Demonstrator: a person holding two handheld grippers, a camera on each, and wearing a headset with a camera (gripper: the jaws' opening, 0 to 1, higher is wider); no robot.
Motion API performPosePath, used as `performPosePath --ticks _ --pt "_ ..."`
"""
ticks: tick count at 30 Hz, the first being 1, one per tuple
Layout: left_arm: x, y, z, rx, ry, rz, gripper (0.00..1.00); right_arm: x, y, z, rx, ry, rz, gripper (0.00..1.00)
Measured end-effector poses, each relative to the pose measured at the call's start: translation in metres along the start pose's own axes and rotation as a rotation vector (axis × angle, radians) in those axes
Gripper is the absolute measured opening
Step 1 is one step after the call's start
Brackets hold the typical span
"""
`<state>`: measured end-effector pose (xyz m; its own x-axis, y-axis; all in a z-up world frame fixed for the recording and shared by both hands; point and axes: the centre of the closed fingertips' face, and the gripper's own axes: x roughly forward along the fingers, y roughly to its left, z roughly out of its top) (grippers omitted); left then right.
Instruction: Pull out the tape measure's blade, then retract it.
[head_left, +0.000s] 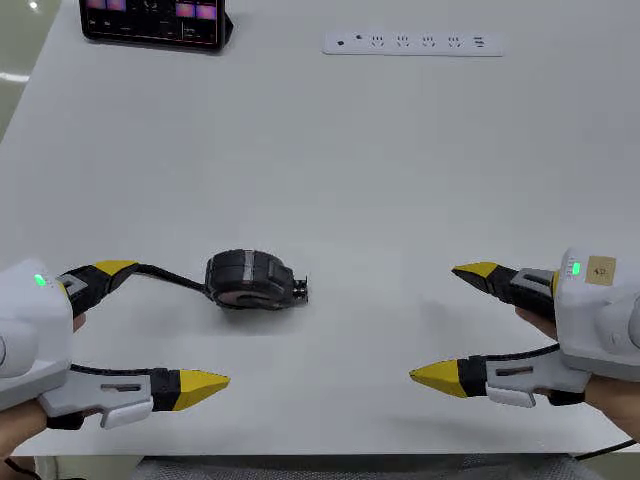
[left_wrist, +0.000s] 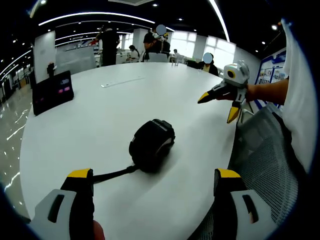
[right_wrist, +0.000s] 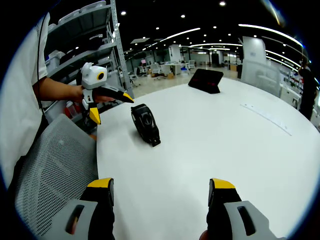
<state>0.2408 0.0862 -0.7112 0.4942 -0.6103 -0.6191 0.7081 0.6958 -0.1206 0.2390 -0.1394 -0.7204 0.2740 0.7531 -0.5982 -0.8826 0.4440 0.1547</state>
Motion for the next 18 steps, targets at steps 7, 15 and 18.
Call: performPosePath --ticks 7,15,18 --pt "0.0002 0.0005 0.0008 0.002 0.003 -0.002 0.97 -0.0005 -0.0002 0.0028 -0.005 -0.007 0.0 0.76" --pt "0.0046 0.0011 0.0036 0.019 0.007 -0.018 0.94 -0.0005 -0.0011 0.0016 -0.005 -0.005 -0.002 0.75" --pt "0.0066 0.0038 0.0046 0.028 0.009 -0.021 0.91 0.0015 0.0001 0.0023 -0.007 -0.004 0.004 0.75"
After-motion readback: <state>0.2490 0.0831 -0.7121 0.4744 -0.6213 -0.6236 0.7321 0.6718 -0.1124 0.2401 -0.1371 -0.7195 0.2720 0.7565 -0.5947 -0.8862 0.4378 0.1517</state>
